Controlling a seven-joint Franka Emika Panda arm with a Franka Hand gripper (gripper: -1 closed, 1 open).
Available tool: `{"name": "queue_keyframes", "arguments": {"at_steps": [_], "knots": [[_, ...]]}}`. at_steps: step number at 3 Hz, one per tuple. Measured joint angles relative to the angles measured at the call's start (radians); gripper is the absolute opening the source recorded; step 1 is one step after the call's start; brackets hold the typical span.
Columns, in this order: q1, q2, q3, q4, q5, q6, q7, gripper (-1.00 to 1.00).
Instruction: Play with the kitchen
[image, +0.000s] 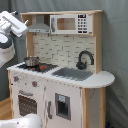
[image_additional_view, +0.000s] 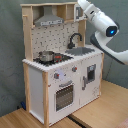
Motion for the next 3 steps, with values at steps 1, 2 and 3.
{"name": "queue_keyframes", "arguments": {"at_steps": [1,2,3], "knots": [[-0.015,-0.022,0.015,0.031,0.000,-0.043,0.104,1.00],[-0.032,-0.029,0.031,0.068,-0.001,-0.084,0.196,1.00],[-0.057,-0.028,0.048,0.120,-0.001,-0.139,0.297,1.00]]}}
